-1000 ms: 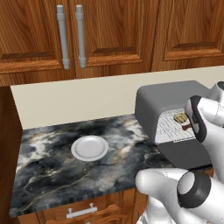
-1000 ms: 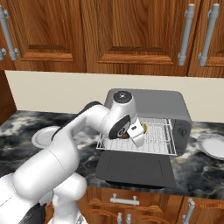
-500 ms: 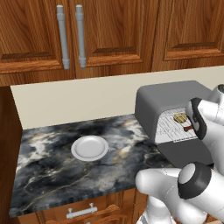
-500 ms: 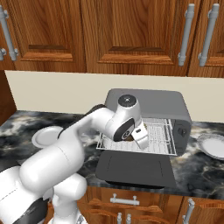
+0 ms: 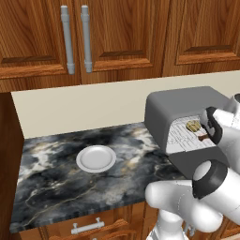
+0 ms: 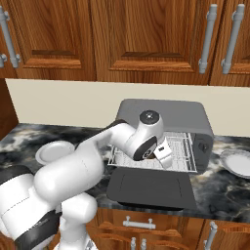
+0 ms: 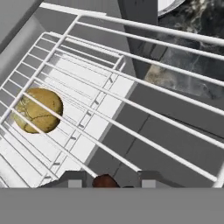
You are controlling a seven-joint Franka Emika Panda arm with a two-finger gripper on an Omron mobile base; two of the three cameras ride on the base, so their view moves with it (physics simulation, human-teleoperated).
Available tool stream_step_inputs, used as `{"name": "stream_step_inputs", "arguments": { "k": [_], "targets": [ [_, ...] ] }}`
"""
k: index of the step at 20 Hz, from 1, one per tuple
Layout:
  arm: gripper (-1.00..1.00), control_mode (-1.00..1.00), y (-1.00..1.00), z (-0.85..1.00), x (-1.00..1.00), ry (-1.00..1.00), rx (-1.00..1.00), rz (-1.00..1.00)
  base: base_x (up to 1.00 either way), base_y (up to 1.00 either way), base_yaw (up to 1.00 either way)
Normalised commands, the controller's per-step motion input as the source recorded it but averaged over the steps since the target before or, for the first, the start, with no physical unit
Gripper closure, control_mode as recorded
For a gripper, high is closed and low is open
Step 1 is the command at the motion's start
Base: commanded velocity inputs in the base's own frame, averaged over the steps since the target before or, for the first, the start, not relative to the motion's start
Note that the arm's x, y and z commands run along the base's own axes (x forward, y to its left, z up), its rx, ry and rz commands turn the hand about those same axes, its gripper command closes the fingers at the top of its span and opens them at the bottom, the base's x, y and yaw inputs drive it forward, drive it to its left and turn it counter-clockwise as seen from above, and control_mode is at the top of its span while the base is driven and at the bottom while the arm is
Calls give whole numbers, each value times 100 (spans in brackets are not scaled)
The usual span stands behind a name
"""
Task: Open the toaster oven door. Place the bread on the bottom rack in the toaster oven and place the chicken drumstick on the top rack.
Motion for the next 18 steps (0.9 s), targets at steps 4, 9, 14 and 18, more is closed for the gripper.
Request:
{"name": "stream_step_inputs", "arguments": {
  "k": [4,9,14,18],
  "targets": [
    [100,-100,-13,-5,21,0,0,-6,0,0,0],
    [100,-100,-10,-19,10,0,0,-5,0,0,0],
    [100,-100,-8,-30,-2,0,0,-2,0,0,0],
    [100,-100,-7,-27,0,0,0,-1,0,0,0]
  ]
}}
